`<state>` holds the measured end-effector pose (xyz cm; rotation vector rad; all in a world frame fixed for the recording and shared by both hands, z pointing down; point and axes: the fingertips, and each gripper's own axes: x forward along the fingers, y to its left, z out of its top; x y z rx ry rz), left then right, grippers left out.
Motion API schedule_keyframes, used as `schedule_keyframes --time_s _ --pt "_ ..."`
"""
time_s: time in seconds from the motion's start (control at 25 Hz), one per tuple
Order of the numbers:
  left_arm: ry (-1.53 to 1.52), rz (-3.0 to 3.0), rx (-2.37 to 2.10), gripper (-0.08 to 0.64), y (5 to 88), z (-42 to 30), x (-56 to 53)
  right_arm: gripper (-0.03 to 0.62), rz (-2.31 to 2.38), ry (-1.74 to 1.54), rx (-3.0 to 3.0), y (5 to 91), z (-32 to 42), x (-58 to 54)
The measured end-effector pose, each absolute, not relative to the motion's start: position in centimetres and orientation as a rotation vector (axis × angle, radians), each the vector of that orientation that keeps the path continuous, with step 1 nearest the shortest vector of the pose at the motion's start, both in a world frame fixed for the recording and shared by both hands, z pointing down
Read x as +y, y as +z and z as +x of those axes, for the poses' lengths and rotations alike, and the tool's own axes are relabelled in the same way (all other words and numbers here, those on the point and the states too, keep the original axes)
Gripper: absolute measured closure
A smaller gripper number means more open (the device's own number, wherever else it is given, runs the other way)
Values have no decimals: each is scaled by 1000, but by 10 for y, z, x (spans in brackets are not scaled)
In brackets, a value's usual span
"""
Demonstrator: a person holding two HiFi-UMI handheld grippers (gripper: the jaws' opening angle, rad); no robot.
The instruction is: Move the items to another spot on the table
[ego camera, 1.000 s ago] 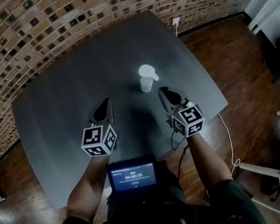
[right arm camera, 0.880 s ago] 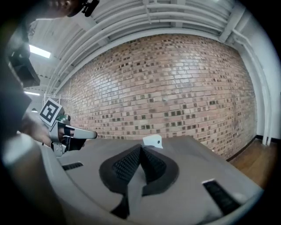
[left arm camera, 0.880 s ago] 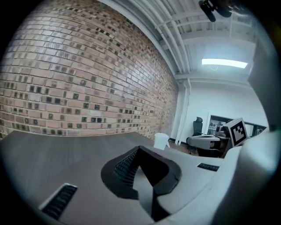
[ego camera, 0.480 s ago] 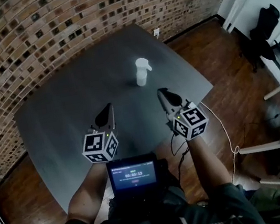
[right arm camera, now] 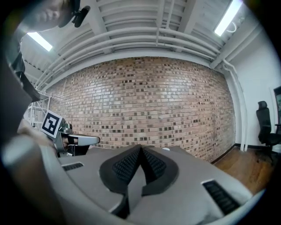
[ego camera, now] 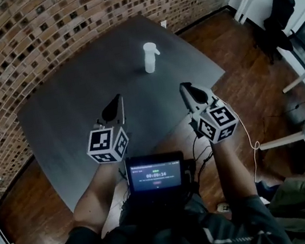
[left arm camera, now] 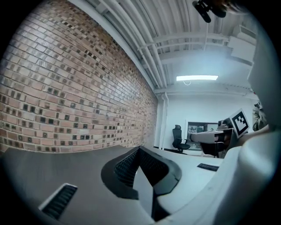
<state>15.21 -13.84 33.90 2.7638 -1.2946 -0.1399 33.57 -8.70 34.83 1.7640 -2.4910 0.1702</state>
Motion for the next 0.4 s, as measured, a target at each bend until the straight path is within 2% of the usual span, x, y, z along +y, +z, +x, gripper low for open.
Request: schedule_keyframes --time_s 0.4 --pt "-136 2754 -1317 569 329 173 -96 591 1764 171 -2498 341 362 -39"
